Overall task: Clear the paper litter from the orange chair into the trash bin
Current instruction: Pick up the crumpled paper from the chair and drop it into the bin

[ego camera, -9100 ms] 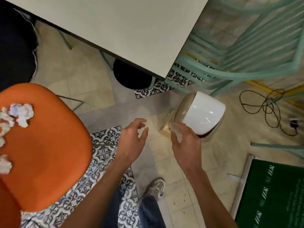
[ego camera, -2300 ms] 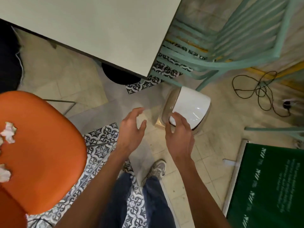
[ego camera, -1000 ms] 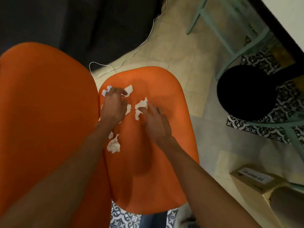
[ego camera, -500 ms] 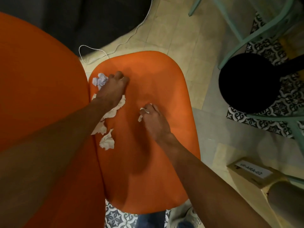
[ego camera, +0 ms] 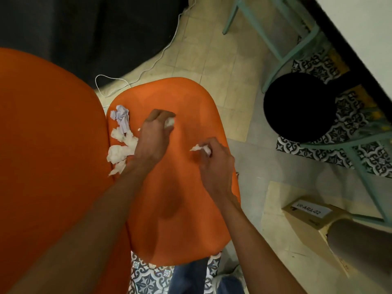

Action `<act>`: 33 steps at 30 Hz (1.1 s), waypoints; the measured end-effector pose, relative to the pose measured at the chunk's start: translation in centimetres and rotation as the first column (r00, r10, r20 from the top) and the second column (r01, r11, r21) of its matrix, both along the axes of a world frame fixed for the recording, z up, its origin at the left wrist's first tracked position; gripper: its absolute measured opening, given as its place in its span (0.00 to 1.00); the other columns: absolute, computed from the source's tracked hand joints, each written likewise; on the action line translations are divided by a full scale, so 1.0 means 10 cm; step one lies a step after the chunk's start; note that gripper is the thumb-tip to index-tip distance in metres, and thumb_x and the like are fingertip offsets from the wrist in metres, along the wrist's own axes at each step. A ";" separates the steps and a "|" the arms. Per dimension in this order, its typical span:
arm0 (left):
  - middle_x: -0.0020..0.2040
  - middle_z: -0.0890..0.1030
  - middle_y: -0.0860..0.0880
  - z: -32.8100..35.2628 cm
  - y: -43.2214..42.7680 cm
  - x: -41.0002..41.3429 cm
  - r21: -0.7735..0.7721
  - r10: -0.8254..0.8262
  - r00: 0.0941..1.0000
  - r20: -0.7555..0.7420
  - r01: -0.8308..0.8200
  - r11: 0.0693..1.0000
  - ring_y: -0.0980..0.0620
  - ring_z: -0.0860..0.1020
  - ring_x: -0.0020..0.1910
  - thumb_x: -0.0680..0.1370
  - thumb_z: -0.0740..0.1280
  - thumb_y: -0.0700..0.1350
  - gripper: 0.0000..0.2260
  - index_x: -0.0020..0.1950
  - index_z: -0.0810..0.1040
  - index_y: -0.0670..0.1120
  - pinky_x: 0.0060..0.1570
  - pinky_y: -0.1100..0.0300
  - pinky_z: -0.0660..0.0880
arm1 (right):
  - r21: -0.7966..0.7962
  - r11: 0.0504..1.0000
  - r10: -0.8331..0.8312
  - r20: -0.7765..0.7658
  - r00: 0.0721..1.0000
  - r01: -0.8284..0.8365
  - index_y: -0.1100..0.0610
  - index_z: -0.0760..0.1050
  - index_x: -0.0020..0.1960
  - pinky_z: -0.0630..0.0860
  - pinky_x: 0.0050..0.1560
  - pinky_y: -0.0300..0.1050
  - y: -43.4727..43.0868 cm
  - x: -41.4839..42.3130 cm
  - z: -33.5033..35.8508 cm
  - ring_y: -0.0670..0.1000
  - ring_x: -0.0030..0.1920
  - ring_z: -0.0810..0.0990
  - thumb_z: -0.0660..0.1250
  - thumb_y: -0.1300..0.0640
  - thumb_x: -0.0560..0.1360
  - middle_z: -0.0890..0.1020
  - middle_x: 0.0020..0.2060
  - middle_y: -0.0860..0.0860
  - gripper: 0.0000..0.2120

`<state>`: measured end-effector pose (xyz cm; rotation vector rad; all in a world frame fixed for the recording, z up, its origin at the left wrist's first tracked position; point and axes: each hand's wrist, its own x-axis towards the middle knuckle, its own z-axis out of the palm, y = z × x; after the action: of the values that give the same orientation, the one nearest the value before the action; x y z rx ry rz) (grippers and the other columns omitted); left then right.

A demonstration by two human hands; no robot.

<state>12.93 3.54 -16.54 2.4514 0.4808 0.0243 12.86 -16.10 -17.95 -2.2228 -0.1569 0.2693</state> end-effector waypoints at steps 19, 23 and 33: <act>0.54 0.85 0.55 1.07 -3.06 -1.10 -0.320 -0.120 0.991 0.065 0.135 0.938 0.63 0.83 0.50 0.77 0.79 0.43 0.15 0.61 0.84 0.55 0.44 0.74 0.77 | 0.286 0.863 -0.448 0.055 0.892 0.416 0.50 0.85 0.56 0.83 0.59 0.46 -2.92 -1.12 1.34 0.51 0.64 0.80 0.75 0.67 0.79 0.80 0.60 0.48 0.13; 0.54 0.85 0.57 1.17 -3.75 -1.29 -0.365 -0.163 0.984 0.077 0.180 0.913 0.62 0.83 0.51 0.76 0.79 0.44 0.15 0.61 0.84 0.56 0.46 0.66 0.81 | 0.304 0.828 -0.498 0.011 0.867 0.471 0.48 0.85 0.55 0.83 0.60 0.47 -3.62 -1.49 1.38 0.50 0.60 0.83 0.72 0.66 0.80 0.83 0.56 0.47 0.14; 0.51 0.86 0.59 1.15 -5.45 -1.45 -0.378 -0.464 0.884 0.061 0.451 0.809 0.68 0.82 0.52 0.77 0.78 0.40 0.13 0.56 0.84 0.56 0.47 0.76 0.75 | 0.093 0.698 -0.715 0.057 0.697 0.710 0.43 0.84 0.54 0.83 0.55 0.52 -5.28 -2.23 1.22 0.47 0.51 0.85 0.74 0.64 0.78 0.86 0.51 0.39 0.15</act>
<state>-1.53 -50.95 -5.00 2.1165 -0.1050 -0.2896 -9.41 -68.94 -5.76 -2.0540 0.6498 -0.2697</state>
